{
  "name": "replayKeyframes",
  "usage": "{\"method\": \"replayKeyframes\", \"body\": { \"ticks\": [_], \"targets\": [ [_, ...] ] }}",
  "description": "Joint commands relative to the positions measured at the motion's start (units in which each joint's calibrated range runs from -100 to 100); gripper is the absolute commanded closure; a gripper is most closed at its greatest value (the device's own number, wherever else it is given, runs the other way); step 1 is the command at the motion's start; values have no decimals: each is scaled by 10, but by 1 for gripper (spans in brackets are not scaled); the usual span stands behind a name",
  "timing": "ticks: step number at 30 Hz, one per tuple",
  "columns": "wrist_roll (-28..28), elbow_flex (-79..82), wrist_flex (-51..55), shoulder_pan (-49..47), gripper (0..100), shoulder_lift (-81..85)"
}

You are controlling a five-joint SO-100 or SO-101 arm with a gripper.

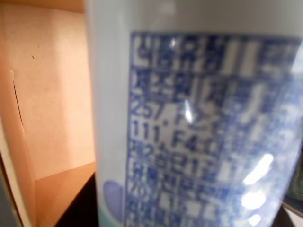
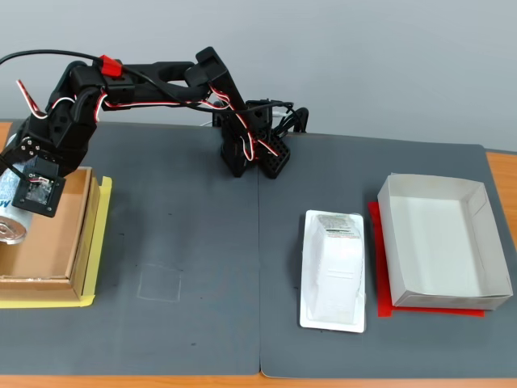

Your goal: Pick the can and put it in the brown box

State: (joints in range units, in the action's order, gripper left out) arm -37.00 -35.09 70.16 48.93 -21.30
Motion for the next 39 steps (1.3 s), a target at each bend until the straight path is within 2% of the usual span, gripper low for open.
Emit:
{"method": "replayKeyframes", "body": {
  "ticks": [1,15,22,37,39],
  "targets": [
    [-4,-46,-10,5,88,-16],
    [-4,-64,-9,5,87,-68],
    [22,-62,-2,5,70,-66],
    [19,-61,-2,5,71,-64],
    [19,-60,-2,5,74,-64]
  ]
}}
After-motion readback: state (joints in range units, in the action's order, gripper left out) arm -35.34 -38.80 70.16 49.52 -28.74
